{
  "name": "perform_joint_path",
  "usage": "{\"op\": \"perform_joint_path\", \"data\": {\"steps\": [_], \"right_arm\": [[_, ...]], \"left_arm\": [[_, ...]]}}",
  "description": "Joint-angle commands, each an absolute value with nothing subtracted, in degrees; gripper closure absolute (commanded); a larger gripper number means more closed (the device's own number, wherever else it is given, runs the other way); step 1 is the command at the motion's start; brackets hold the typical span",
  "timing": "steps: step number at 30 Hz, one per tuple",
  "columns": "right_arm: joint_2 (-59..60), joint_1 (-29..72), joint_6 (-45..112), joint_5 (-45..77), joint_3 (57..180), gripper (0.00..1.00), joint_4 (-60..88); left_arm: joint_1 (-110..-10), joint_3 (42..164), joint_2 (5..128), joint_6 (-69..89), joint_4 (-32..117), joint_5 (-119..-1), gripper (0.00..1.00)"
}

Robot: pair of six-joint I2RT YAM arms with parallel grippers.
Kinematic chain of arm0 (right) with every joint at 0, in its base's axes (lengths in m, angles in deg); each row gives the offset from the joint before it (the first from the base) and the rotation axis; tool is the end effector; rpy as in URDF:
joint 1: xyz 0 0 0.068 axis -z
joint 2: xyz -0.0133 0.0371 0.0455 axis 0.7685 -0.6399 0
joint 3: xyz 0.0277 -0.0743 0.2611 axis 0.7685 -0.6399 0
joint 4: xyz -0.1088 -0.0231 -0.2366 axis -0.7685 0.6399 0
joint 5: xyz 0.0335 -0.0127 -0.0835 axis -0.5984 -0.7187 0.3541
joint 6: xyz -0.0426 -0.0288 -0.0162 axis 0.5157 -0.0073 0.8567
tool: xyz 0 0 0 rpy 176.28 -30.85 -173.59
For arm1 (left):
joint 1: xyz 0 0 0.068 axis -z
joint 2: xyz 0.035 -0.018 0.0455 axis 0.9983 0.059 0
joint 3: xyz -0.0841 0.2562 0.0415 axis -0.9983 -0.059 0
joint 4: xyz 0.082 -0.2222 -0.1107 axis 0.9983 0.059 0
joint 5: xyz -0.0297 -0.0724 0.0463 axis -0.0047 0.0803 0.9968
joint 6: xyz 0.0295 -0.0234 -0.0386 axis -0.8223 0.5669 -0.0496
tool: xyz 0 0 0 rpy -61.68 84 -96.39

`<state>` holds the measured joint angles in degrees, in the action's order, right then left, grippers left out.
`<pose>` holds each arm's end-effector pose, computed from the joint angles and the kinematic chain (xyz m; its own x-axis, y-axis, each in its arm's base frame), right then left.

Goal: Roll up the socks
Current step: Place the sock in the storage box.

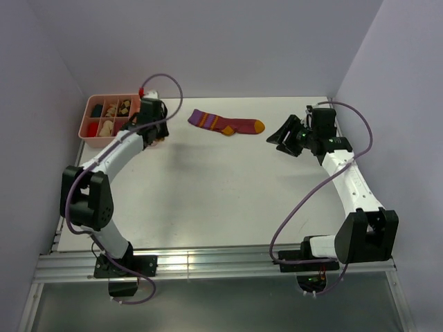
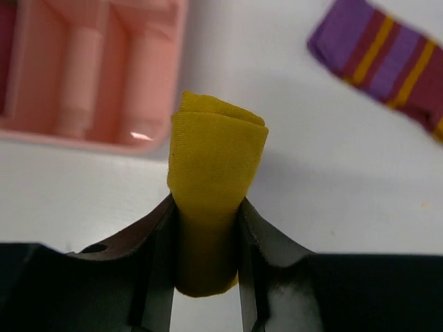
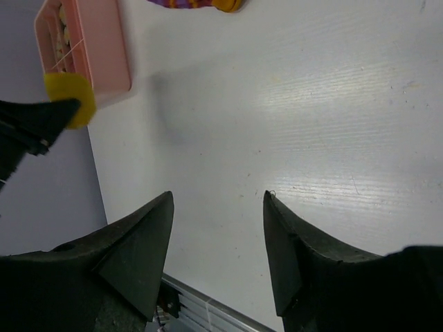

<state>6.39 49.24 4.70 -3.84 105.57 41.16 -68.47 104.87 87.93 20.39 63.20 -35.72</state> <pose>0.2846 0.0214 0.3083 -0.7365 0.5058 -0.4492 0.0756 0.7214 0.6884 0.3661 -0.1096 0.2638 -0.6231 -0.1750 -0.7623 -0.1437 0.9837 -0.1083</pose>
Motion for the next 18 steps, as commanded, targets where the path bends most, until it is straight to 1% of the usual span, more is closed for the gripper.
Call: {"op": "perform_joint_path", "data": {"steps": [1,8,12,18], "right_arm": [[9.4,49.6,7.1,-6.5,106.0,0.39,40.0],[12.0,49.6,8.6,-6.5,104.1,0.39,38.5],[12.7,49.6,9.2,-6.3,103.1,0.39,38.3],[16.1,49.6,11.8,-6.7,101.0,0.40,37.4]], "left_arm": [[-72.7,113.2,87.6,15.7,64.2,-35.6,0.99],[-80.2,125.7,96.1,10.0,62.8,-30.9,1.00],[-81.3,131.5,103.3,5.9,59.9,-29.4,1.00],[-83.0,134.8,110.9,3.0,54.4,-33.7,0.99]]}}
